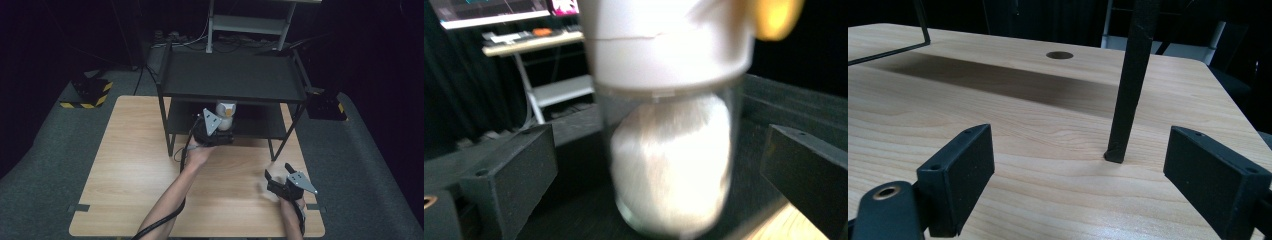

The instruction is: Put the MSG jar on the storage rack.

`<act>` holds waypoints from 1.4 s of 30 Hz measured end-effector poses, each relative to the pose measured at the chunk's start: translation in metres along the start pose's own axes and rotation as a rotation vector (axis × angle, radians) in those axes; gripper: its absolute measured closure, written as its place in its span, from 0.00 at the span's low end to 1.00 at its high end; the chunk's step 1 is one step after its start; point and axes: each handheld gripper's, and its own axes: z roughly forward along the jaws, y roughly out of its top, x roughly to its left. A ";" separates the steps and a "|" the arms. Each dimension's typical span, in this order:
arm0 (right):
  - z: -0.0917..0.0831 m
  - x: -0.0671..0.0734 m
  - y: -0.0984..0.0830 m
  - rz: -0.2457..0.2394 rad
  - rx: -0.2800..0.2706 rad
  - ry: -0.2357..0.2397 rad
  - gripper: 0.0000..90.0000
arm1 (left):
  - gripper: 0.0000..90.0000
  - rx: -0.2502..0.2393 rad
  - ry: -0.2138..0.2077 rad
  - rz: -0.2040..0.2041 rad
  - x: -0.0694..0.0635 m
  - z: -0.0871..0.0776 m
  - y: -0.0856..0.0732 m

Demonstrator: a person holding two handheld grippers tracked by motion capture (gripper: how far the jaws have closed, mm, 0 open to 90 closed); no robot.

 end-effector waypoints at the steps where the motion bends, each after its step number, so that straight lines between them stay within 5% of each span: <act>1: 0.000 0.000 0.000 0.000 0.001 0.000 0.13 | 0.02 -0.002 0.001 0.001 0.001 -0.008 -0.004; 9: 0.001 0.001 0.002 -0.009 0.013 0.000 0.13 | 0.03 0.025 0.014 0.052 0.008 -0.067 -0.041; 14: 0.002 0.003 0.004 -0.021 0.029 -0.002 0.13 | 0.03 0.050 0.055 0.027 0.018 -0.096 -0.074; 19: 0.004 0.004 0.007 -0.037 0.051 -0.003 0.13 | 0.03 0.132 0.122 -0.047 0.031 -0.113 -0.108; 28: 0.007 0.007 0.011 -0.051 0.081 -0.009 0.13 | 0.04 0.216 0.212 -0.129 0.042 -0.113 -0.147; 42: 0.008 0.008 0.013 -0.056 0.095 -0.014 0.13 | 0.06 0.237 0.295 -0.119 0.034 -0.103 -0.149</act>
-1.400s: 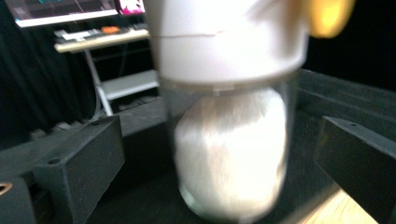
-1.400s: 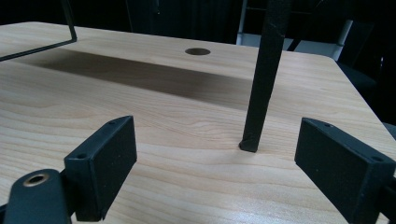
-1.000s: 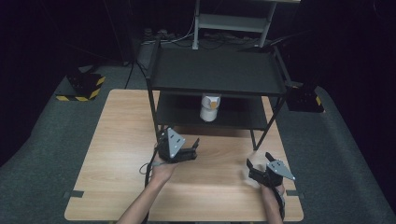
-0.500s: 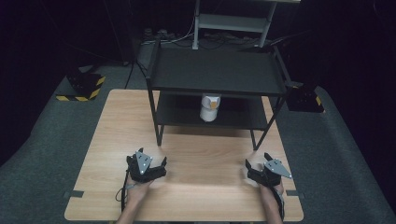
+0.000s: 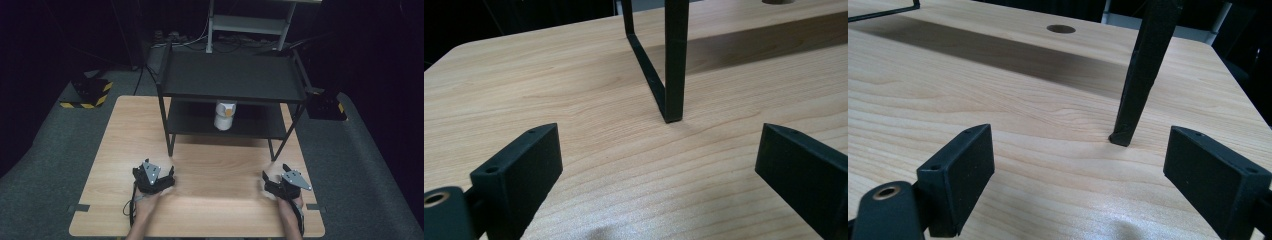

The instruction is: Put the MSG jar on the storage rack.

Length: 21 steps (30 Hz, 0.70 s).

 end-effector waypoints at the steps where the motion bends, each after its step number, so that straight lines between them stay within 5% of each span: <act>1: 0.000 0.000 0.000 -0.001 0.001 0.000 0.13 | 0.06 0.002 0.004 -0.005 -0.001 0.000 0.000; 21: 0.001 0.001 0.001 -0.008 0.007 0.000 0.13 | 0.06 0.010 0.008 0.007 -0.004 0.001 0.000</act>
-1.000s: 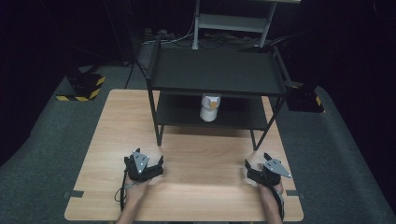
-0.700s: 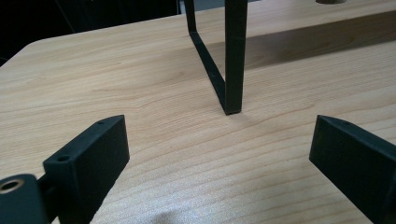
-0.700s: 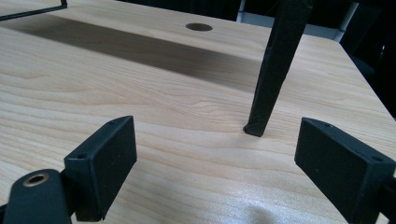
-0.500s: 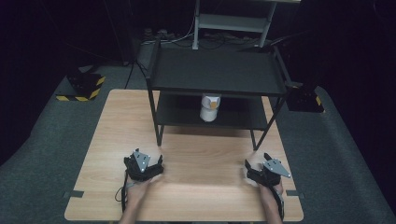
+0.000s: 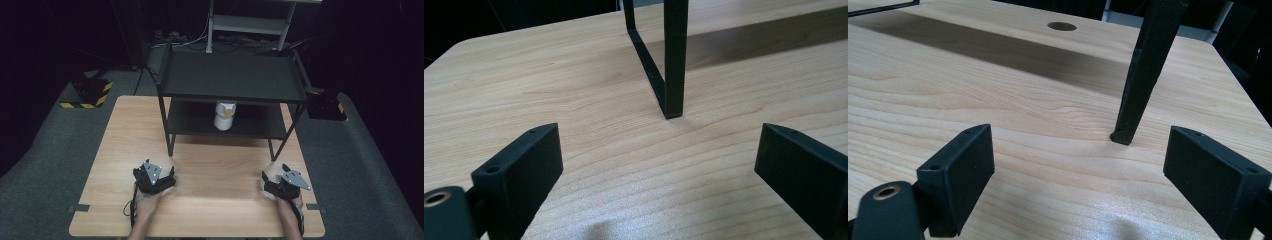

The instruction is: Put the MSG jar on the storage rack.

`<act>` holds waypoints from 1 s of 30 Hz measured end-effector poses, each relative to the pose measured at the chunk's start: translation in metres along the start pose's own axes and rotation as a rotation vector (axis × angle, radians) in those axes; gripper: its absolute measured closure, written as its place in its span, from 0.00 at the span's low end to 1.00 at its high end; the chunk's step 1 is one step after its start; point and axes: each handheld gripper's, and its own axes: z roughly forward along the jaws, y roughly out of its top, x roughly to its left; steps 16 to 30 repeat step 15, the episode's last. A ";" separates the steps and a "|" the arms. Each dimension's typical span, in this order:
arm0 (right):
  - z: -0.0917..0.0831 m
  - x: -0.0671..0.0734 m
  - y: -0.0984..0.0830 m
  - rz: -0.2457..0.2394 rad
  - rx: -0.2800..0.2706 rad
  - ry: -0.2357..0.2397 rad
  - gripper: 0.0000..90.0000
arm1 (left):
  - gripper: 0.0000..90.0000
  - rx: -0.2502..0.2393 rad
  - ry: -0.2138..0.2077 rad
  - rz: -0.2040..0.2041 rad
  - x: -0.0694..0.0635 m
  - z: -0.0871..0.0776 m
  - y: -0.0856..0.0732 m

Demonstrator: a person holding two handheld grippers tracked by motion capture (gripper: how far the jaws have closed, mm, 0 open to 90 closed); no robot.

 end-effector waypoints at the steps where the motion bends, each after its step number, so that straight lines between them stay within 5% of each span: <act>1: 0.000 0.000 0.000 0.000 -0.001 0.000 0.13 | 0.06 0.000 0.000 0.000 0.000 0.000 0.000; 30: 0.000 0.000 -0.001 0.002 -0.006 0.000 0.13 | 0.06 -0.002 0.001 -0.010 0.001 0.000 0.000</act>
